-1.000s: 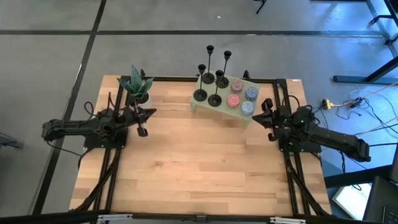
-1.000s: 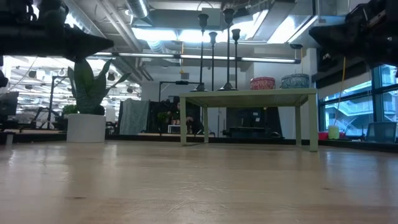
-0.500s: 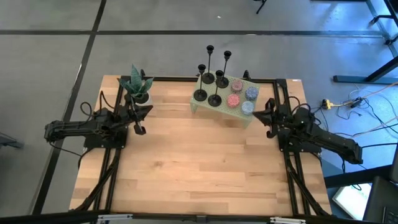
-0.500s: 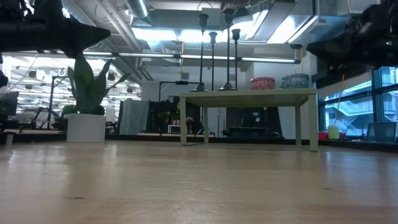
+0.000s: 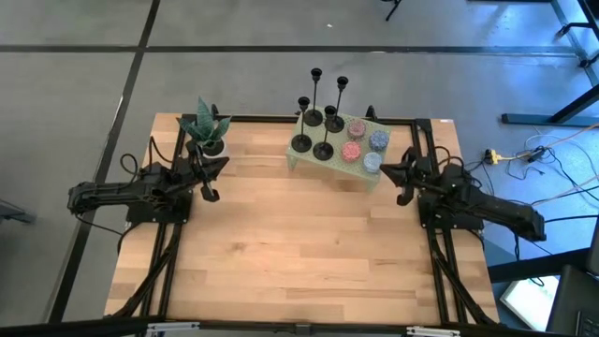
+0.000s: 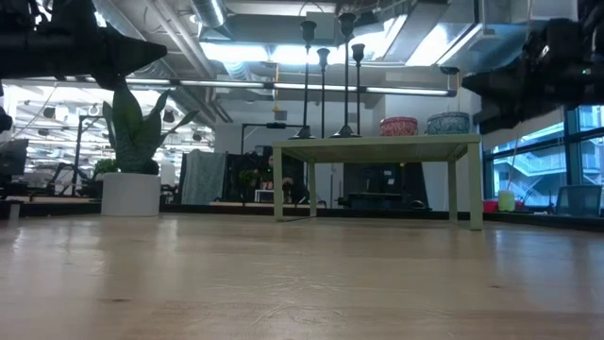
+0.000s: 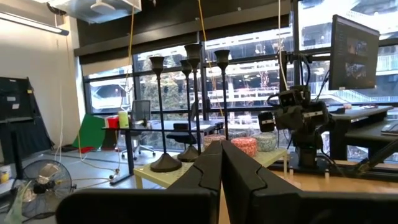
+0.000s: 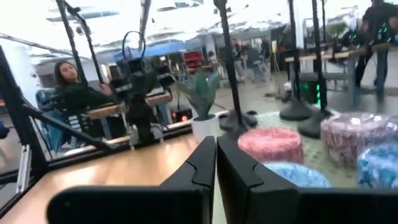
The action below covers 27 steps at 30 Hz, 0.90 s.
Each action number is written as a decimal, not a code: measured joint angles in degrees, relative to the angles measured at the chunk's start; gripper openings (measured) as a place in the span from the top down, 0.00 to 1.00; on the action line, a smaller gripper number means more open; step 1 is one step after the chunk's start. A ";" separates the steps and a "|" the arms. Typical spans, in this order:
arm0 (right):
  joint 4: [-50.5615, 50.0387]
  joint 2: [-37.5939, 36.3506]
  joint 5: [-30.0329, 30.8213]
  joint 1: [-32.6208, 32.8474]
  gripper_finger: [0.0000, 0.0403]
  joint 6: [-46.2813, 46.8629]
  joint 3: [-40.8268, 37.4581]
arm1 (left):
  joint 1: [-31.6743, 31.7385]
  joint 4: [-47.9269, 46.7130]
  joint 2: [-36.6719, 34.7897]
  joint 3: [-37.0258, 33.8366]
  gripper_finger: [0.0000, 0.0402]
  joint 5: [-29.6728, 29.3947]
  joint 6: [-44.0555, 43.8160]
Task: Pick & Place candle stick holders
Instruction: Return to Home Position
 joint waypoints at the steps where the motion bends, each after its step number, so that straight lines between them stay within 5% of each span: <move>1: 0.05 0.00 1.22 0.50 0.95 -0.04 0.03 | 0.00 -0.01 0.00 0.00 0.99 0.00 0.00; 11: -4.32 -0.03 8.34 5.94 0.95 -0.47 -0.04 | 0.00 -1.03 0.00 0.00 0.99 0.52 -1.94; 27: -4.45 -0.02 8.17 8.43 0.95 -3.45 -0.04 | 0.00 -16.65 0.02 0.00 0.99 7.42 -5.95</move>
